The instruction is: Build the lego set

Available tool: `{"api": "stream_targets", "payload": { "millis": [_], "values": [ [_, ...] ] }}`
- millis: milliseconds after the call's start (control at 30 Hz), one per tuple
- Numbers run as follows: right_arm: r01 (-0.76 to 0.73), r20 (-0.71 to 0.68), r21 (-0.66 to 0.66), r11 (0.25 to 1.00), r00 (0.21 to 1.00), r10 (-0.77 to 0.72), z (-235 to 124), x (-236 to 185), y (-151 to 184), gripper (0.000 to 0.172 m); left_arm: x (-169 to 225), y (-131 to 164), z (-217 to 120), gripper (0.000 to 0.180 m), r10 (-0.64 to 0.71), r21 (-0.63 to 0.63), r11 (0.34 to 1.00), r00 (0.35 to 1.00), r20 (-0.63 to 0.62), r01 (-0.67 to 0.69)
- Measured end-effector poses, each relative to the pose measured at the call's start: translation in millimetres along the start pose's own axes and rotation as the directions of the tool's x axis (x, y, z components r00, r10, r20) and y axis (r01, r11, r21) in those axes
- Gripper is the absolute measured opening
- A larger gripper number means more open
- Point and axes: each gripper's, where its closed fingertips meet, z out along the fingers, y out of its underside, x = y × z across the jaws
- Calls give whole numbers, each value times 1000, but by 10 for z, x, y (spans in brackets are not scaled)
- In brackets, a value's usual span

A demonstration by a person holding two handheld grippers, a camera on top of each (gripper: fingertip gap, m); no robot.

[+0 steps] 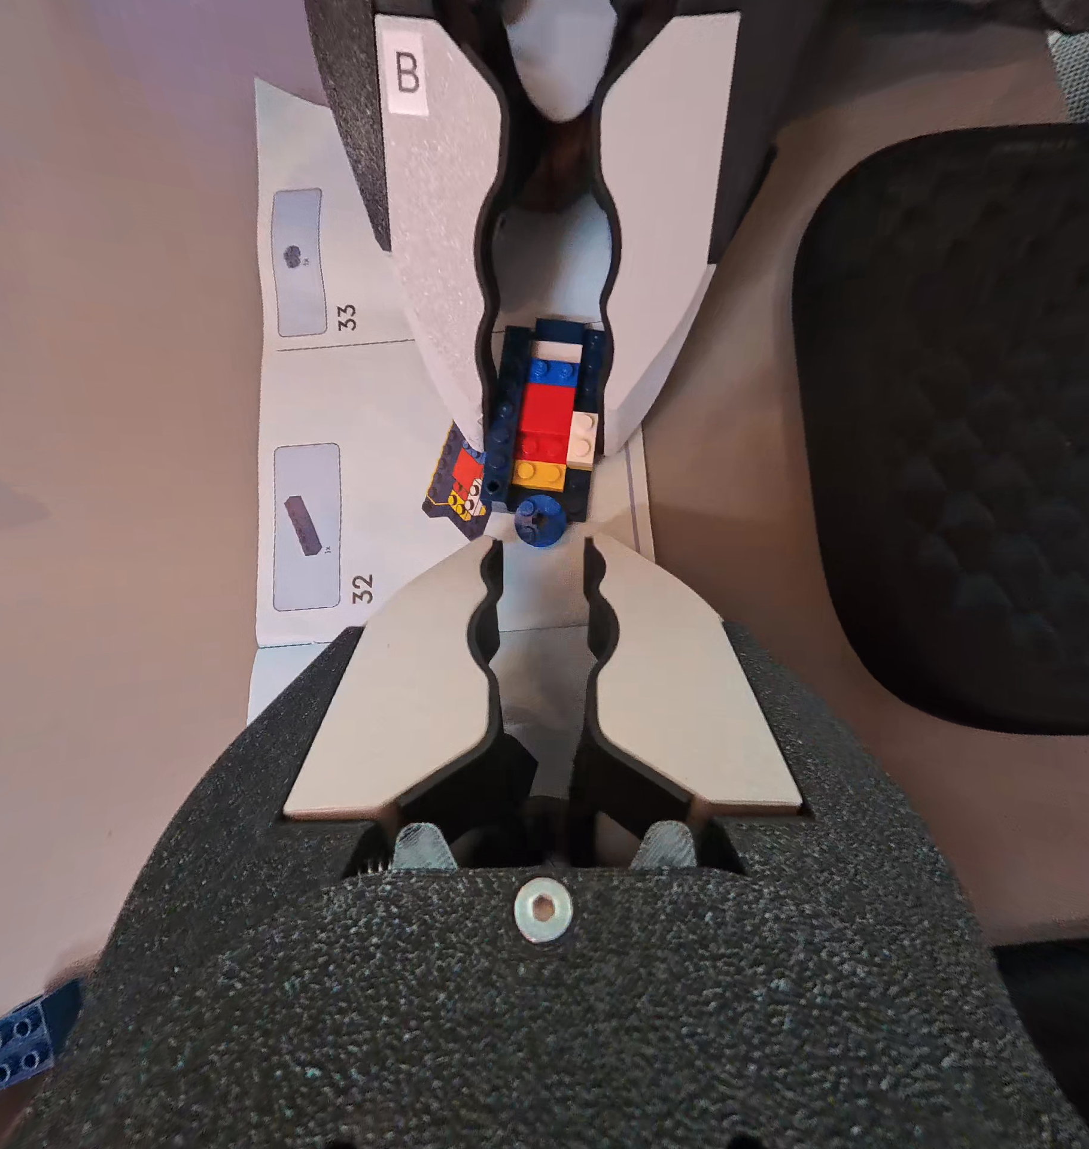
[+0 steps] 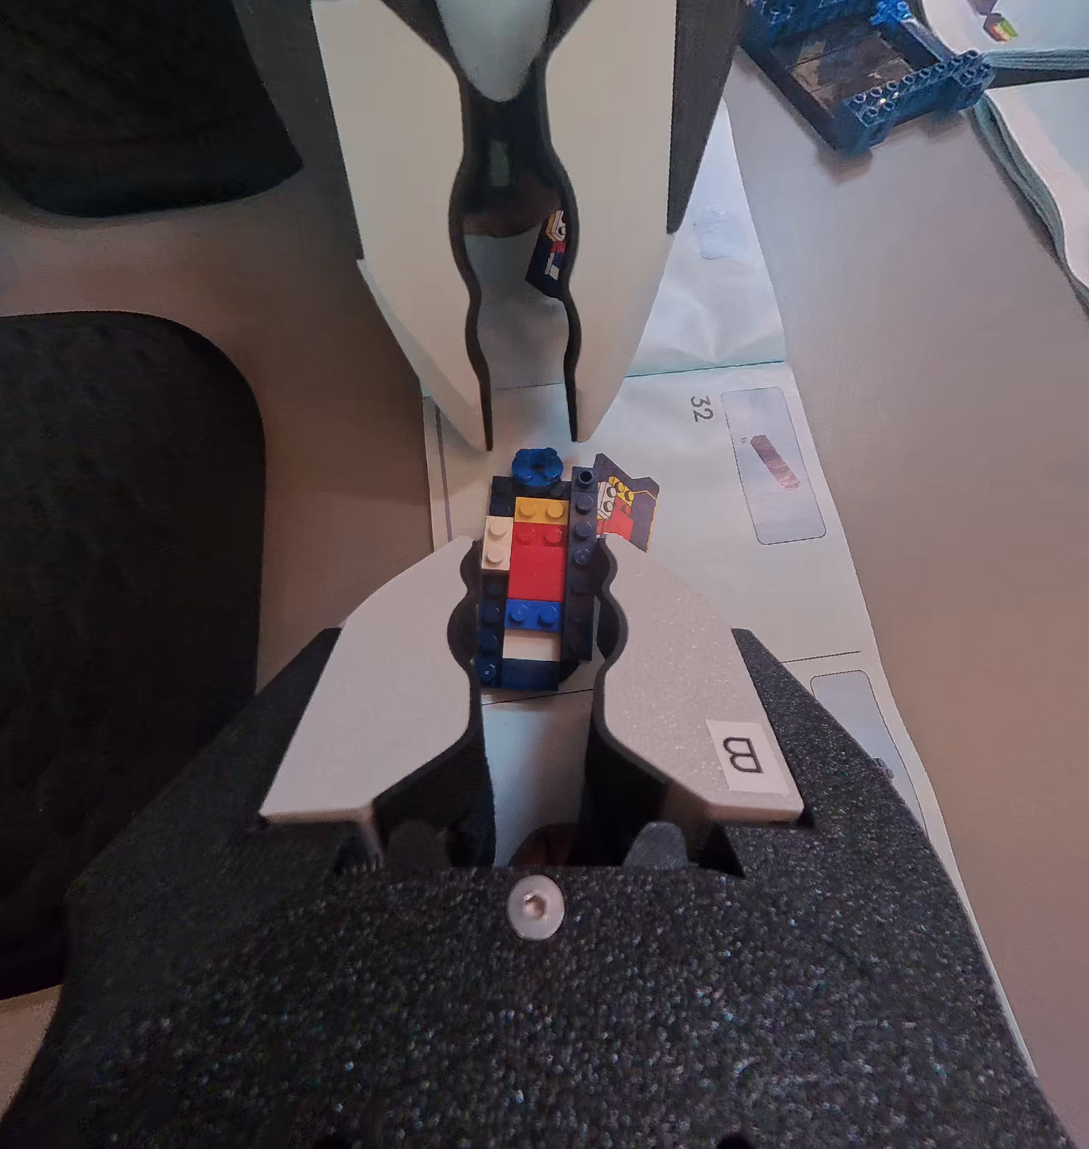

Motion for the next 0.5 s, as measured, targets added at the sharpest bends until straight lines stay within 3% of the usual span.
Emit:
{"api": "stream_targets", "payload": {
  "millis": [233, 500],
  "values": [
    [0, 0, 0, 1000, 1000, 0, -1, -1, -1, 34, -12, -7, 34, 13, -6, 16, 1000, 1000, -5, 6],
    [0, 0, 0, 1000, 1000, 0, -2, -3, 0, 35, -31, -34, 31, 13, 16, 23, 1000, 1000, 10, -16]
  ]
}}
